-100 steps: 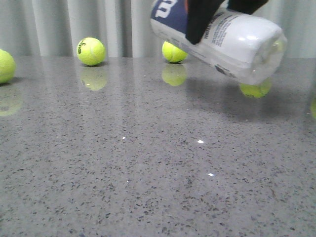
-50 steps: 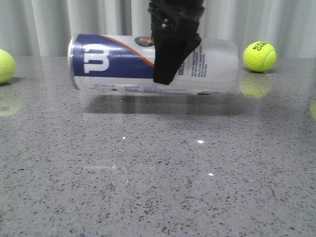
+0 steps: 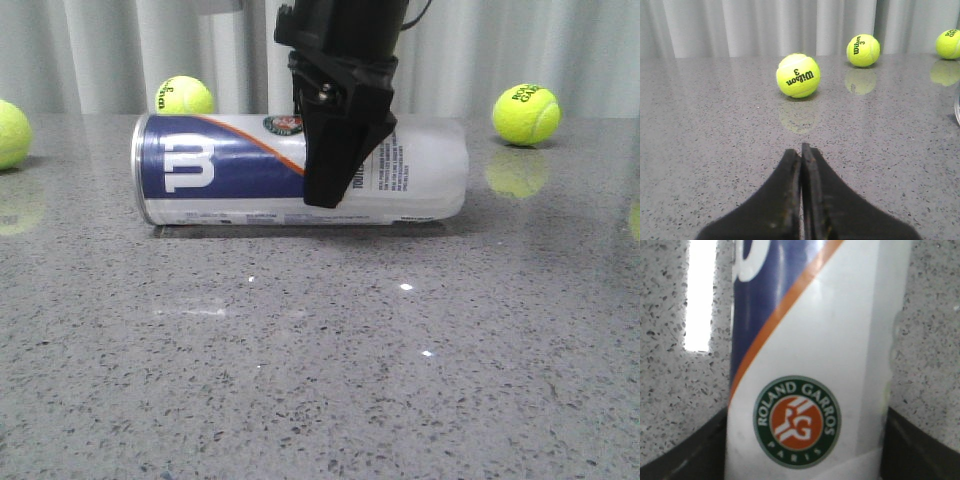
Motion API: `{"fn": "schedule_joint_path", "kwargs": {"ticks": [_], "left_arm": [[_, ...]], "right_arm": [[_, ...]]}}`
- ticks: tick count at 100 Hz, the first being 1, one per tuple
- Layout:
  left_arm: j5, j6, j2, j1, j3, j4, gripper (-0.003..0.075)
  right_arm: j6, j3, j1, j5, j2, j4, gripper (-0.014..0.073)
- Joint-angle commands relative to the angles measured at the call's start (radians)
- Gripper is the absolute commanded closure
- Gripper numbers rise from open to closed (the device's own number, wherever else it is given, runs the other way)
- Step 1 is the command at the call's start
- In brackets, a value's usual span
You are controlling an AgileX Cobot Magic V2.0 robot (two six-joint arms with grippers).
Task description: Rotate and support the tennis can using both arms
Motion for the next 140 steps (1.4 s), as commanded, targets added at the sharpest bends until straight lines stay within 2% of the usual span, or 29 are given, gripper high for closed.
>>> {"fn": "schedule_joint_path", "kwargs": {"ticks": [1,14,19,24,38,45,92,101,107,112,124,125,126,134,137,140], "left_arm": [[-0.074,-0.008,-0.040,0.002,0.047,-0.003,0.0741],[-0.074,-0.008,-0.040,0.002,0.047,-0.003,0.0741],[-0.074,-0.008,-0.040,0.002,0.047,-0.003,0.0741],[-0.074,-0.008,-0.040,0.002,0.047,-0.003,0.0741],[-0.074,-0.008,-0.040,0.002,0.047,-0.003,0.0741],[-0.074,-0.008,-0.040,0.002,0.047,-0.003,0.0741],[-0.074,-0.008,-0.040,0.002,0.047,-0.003,0.0741],[-0.074,-0.008,-0.040,0.002,0.047,-0.003,0.0741],[-0.074,-0.008,-0.040,0.002,0.047,-0.003,0.0741],[-0.074,-0.008,-0.040,0.002,0.047,-0.003,0.0741],[-0.074,-0.008,-0.040,0.002,0.047,-0.003,0.0741],[-0.074,-0.008,-0.040,0.002,0.047,-0.003,0.0741],[-0.074,-0.008,-0.040,0.002,0.047,-0.003,0.0741],[-0.074,-0.008,-0.040,0.002,0.047,-0.003,0.0741],[-0.074,-0.008,-0.040,0.002,0.047,-0.003,0.0741],[-0.074,-0.008,-0.040,0.002,0.047,-0.003,0.0741]], "right_arm": [[-0.010,-0.031,-0.002,-0.010,-0.037,0.015,0.0278],[-0.010,-0.030,-0.002,-0.009,-0.032,0.015,0.0275],[-0.010,-0.030,-0.002,-0.009,-0.032,0.015,0.0250],[-0.010,-0.030,-0.002,-0.009,-0.035,0.015,0.0188],[-0.010,-0.030,-0.002,-0.014,-0.035,0.014,-0.0080],[-0.010,-0.030,-0.002,-0.017,-0.035,0.013,-0.0051],[-0.010,-0.031,-0.002,-0.030,-0.115,-0.002,-0.0054],[0.044,-0.031,-0.002,-0.043,-0.154,-0.003,-0.0049],[0.139,-0.031,-0.002,-0.051,-0.180,-0.015,-0.0011],[0.249,-0.031,-0.002,-0.055,-0.197,-0.041,0.0060],[0.550,-0.031,-0.002,-0.041,-0.228,-0.135,0.0351],[0.584,-0.031,-0.002,-0.036,-0.231,-0.144,0.0407],[0.600,-0.031,-0.002,-0.036,-0.233,-0.149,0.0407],[0.750,-0.031,-0.002,-0.027,-0.246,-0.189,0.0608],[0.790,-0.031,-0.002,-0.024,-0.251,-0.200,0.0664],[0.832,-0.031,-0.003,-0.020,-0.257,-0.206,0.0658]]}}
